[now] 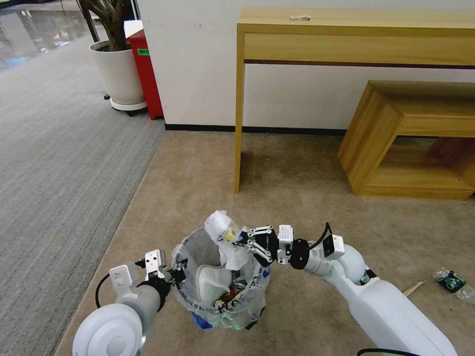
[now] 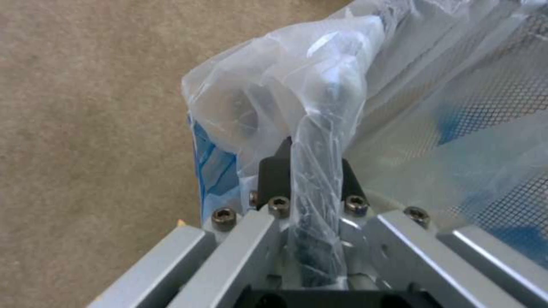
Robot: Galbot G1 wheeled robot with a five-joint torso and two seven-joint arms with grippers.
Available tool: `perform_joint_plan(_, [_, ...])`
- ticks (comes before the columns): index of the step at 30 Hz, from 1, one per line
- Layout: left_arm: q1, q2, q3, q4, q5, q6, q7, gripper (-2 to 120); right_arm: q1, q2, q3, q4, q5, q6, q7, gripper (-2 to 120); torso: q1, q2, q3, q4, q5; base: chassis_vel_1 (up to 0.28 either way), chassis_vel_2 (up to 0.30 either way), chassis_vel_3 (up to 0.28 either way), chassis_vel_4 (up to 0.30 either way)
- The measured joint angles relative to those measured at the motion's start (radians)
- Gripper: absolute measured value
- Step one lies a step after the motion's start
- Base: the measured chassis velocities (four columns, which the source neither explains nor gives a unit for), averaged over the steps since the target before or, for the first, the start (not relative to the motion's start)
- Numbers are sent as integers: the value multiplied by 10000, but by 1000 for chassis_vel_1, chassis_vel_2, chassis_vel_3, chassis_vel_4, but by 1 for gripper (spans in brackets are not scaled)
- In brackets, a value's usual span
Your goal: Pick up the trash bin and place the garbage on the floor into it.
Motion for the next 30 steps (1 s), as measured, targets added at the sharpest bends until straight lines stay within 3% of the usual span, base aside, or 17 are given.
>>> perform_joint_plan(9, [-14,-53,99,-150,-456,37,-53,1,-9,33,20,-205,-57,74,87,2,0,0,0,0,0,0,0,0,0])
perform_joint_plan(19, [43,-57,156,-372,-1095,205,-293,1,40,25,67,-239,-23,96,354,36,0,0,0,0,0,0,0,0,0])
perform_joint_plan(22, [65,-33,170,-372,-1111,229,-348,1,48,20,94,-232,6,116,358,51,0,0,0,0,1,0,0,0,0])
perform_joint_plan(24, [68,-32,172,-371,-1117,231,-356,1,50,20,96,-232,7,116,358,52,0,0,0,0,0,0,0,0,0])
perform_joint_plan(25, [83,-29,191,-374,-1238,274,-474,1,67,19,125,-228,25,123,359,61,0,0,0,0,0,0,0,0,0])
perform_joint_plan(30, [108,-7,191,-401,-1527,326,-720,1,76,17,199,-228,52,131,358,75,0,0,0,0,0,0,0,0,0])
